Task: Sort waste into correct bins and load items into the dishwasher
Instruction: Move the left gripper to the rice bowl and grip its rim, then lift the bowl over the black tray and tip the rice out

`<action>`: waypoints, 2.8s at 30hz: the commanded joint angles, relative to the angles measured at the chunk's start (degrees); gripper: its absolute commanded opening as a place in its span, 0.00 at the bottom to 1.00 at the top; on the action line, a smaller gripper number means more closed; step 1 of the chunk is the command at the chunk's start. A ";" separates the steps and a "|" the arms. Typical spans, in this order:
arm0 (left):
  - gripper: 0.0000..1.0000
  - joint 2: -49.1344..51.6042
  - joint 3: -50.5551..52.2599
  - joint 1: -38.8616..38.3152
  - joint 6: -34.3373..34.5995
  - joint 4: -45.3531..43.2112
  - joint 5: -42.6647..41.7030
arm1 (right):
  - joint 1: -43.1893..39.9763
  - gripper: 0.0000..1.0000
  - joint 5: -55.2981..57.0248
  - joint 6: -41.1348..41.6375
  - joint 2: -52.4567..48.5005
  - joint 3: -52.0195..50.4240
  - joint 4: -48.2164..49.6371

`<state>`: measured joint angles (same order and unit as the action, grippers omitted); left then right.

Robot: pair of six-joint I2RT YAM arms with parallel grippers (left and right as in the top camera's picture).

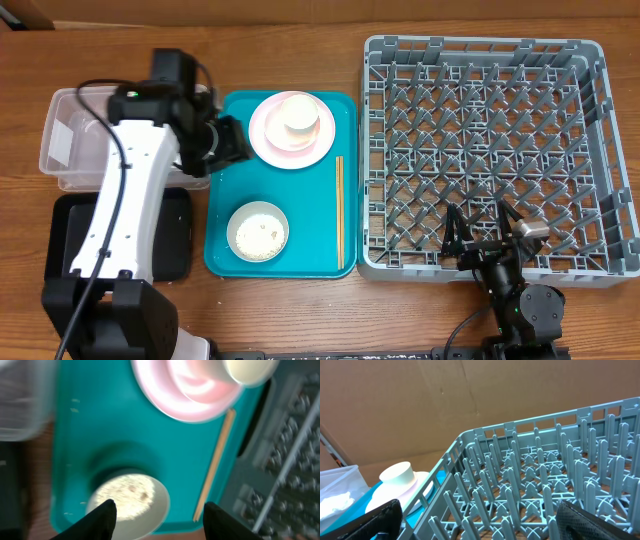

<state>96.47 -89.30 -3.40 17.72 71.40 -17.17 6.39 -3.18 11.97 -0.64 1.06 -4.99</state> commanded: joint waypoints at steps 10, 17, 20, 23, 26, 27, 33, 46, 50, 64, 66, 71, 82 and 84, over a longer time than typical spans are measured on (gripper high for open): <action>0.56 -0.20 14.23 -22.97 1.25 1.40 7.13 | -0.20 1.00 -0.11 -0.22 0.42 -0.59 0.37; 0.56 -0.20 20.94 -25.57 5.09 -1.95 7.30 | -0.20 1.00 -0.11 -0.22 0.42 -0.61 0.39; 0.57 -0.20 23.06 -25.55 5.70 -3.30 7.28 | -0.20 1.00 -0.11 -0.22 0.42 -0.61 0.39; 0.57 -0.20 24.15 -25.55 5.90 -5.01 7.30 | -0.20 1.00 -0.11 -0.22 0.42 -0.61 0.37; 0.56 -0.20 24.30 -25.55 5.92 -6.99 7.34 | -0.20 1.00 -0.11 -0.22 0.42 -0.61 0.37; 0.56 -0.20 24.33 -25.55 6.12 -7.82 7.61 | -0.20 1.00 -0.11 -0.22 0.42 -0.61 0.39; 0.44 -0.20 24.33 -25.55 8.13 -10.27 13.20 | -0.20 1.00 -0.11 -0.22 0.42 -0.61 0.39; 0.29 -0.20 24.46 -25.57 8.28 -13.77 14.12 | -0.20 1.00 -0.11 -0.22 0.42 -0.61 0.37; 0.29 -0.20 25.75 -25.55 8.28 -14.29 14.82 | -0.20 1.00 -0.11 -0.22 0.42 -0.61 0.37; 0.14 -0.20 30.95 -25.51 9.55 -20.15 14.82 | -0.20 1.00 -0.11 -0.22 0.42 -0.61 0.37; 0.11 -0.20 30.95 -25.51 9.53 -20.35 14.80 | -0.20 1.00 -0.11 -0.22 0.42 -0.61 0.39; 0.04 -0.24 29.55 -25.51 9.53 -20.63 14.12 | -0.20 1.00 -0.11 -0.22 0.42 -0.61 0.37; 0.04 -0.28 13.53 -25.46 4.96 -4.98 12.72 | -0.20 1.00 -0.11 -0.24 0.42 -0.61 0.37; 0.04 -0.28 9.77 -25.44 4.90 -0.59 13.27 | -0.20 1.00 -0.11 -0.22 0.42 -0.61 0.37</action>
<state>96.60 -74.30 -28.53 23.88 67.53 -3.68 6.39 -3.16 11.94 -0.62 1.06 -5.02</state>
